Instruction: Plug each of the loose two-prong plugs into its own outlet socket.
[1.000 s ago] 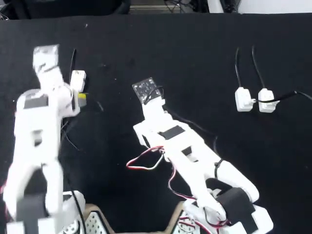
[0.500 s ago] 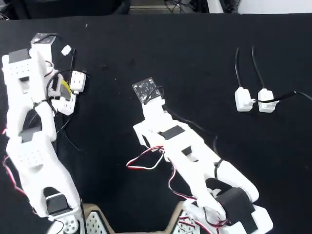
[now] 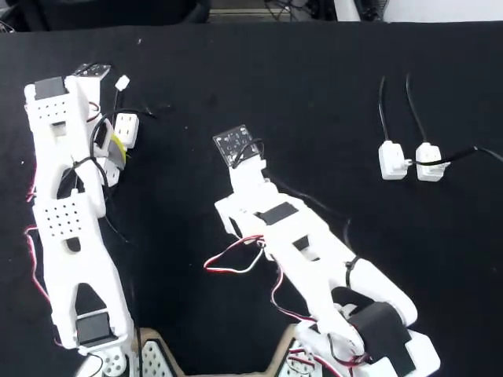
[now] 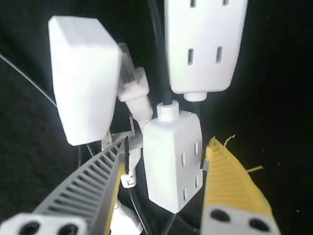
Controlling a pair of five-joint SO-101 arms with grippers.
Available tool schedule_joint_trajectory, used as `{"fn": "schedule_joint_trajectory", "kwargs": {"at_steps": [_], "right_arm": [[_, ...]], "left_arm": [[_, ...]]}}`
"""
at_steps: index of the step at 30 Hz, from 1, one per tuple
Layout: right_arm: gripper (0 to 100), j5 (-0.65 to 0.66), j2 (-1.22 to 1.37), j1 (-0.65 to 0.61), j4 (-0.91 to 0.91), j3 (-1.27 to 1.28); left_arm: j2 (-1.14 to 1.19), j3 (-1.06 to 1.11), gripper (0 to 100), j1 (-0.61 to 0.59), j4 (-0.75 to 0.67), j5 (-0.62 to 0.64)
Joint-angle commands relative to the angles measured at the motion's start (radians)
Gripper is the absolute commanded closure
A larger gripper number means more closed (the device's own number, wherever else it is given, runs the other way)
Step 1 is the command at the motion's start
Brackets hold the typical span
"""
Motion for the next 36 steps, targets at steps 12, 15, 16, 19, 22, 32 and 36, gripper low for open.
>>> {"fn": "schedule_joint_trajectory", "kwargs": {"at_steps": [12, 15, 16, 19, 22, 32, 36], "right_arm": [[83.2, 0.011, -0.005, -0.011, -0.021, -0.005], [83.2, 0.011, -0.005, -0.011, -0.021, -0.005], [83.2, 0.011, -0.005, -0.011, -0.021, -0.005], [83.2, 0.011, -0.005, -0.011, -0.021, -0.005], [83.2, 0.011, -0.005, -0.011, -0.021, -0.005], [83.2, 0.003, -0.062, 0.049, 0.054, -0.024], [83.2, -0.048, -0.208, 0.147, 0.084, 0.012]], "left_arm": [[-0.009, -0.070, 95, -0.021, 0.017, -0.002], [-0.072, -0.097, 97, -0.041, 0.017, -0.002], [-0.097, -0.097, 97, -0.044, 0.017, -0.002], [-0.173, -0.076, 97, -0.048, 0.018, -0.003], [-0.264, 0.002, 97, -0.045, 0.018, -0.006], [-0.697, 0.492, 97, 0.074, 0.017, 0.014], [-0.919, 0.733, 97, 0.165, 0.012, 0.080]]}}
